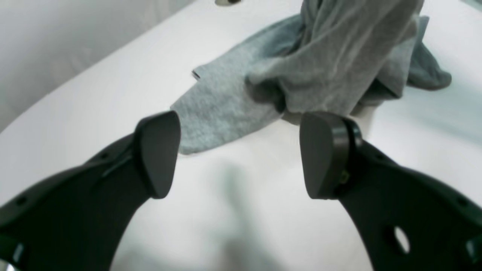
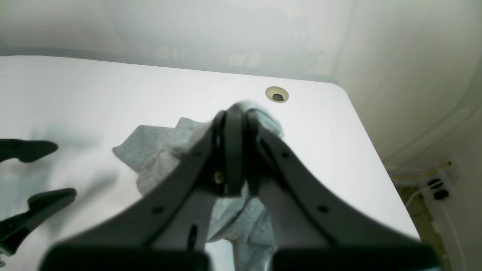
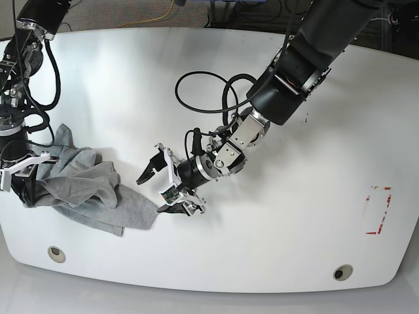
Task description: Layout the t-shirt on the table in an organized manner, then fold the t-shirt properly
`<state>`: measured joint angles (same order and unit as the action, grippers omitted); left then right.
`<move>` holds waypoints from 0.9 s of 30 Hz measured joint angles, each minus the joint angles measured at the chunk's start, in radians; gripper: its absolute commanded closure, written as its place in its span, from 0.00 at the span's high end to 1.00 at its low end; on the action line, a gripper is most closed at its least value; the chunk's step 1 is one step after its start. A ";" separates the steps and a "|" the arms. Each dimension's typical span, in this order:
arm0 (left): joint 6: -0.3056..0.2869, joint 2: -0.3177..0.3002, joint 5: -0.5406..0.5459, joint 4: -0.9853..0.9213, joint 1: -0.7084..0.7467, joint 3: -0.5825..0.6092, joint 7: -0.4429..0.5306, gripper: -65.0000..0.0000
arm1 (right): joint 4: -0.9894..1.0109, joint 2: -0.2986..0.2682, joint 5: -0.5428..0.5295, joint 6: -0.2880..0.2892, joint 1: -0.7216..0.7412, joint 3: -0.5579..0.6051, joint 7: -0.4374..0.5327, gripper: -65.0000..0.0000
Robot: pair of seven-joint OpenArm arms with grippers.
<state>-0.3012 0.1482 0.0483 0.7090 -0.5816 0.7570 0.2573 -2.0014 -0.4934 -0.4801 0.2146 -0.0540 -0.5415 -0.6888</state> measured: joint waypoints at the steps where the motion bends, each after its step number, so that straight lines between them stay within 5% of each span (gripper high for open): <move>1: 0.017 -0.001 0.011 -0.015 -0.006 0.018 0.010 0.71 | 0.000 0.000 0.000 0.000 -0.001 0.000 0.000 0.00; 14: 0.055 -0.005 0.156 -0.059 -0.051 0.213 0.073 0.71 | 0.000 0.029 -0.006 0.047 -0.014 0.005 0.006 0.00; 27: 0.051 -0.006 0.175 -0.054 -0.047 0.309 0.075 0.70 | 0.000 0.036 0.001 0.045 -0.014 0.071 0.003 0.00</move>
<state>-0.2497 0.1417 0.2230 0.6548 -0.6289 1.0660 0.3321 -2.0018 -0.4572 -0.4793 0.2596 -0.0677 -0.4706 -0.6861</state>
